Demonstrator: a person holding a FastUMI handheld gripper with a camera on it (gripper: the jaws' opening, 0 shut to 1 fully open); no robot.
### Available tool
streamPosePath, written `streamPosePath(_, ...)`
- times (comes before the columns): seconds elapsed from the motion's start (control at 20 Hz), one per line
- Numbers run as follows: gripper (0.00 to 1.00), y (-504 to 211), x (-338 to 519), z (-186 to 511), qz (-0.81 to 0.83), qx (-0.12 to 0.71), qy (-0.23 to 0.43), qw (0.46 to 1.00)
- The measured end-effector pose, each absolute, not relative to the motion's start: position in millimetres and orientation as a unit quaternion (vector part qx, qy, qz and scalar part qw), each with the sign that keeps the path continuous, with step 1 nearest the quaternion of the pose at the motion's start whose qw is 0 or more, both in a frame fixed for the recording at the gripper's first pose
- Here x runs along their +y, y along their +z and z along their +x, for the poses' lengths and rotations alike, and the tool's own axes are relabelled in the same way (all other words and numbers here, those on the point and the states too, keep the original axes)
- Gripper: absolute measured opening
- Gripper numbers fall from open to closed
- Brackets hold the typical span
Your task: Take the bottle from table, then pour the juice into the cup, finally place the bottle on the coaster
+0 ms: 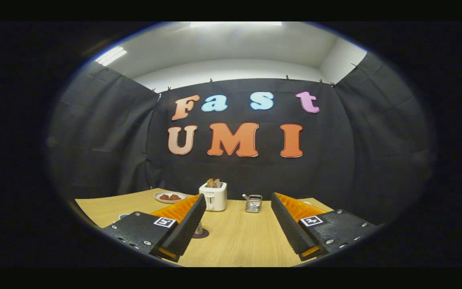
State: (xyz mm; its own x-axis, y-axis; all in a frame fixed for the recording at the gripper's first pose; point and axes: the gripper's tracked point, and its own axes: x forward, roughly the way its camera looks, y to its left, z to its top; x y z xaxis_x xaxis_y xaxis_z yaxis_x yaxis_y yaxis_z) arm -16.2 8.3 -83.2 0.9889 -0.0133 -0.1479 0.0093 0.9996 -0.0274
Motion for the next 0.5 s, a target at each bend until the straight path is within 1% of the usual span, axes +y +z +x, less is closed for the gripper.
streamPosePath(0.25,0.97,-76.8,-7.9,-20.1,-0.019,0.058,-0.033,0.998)
streamPosePath(0.5,0.97,-71.7,-7.3,-19.9,-0.017,0.047,-0.038,0.998)
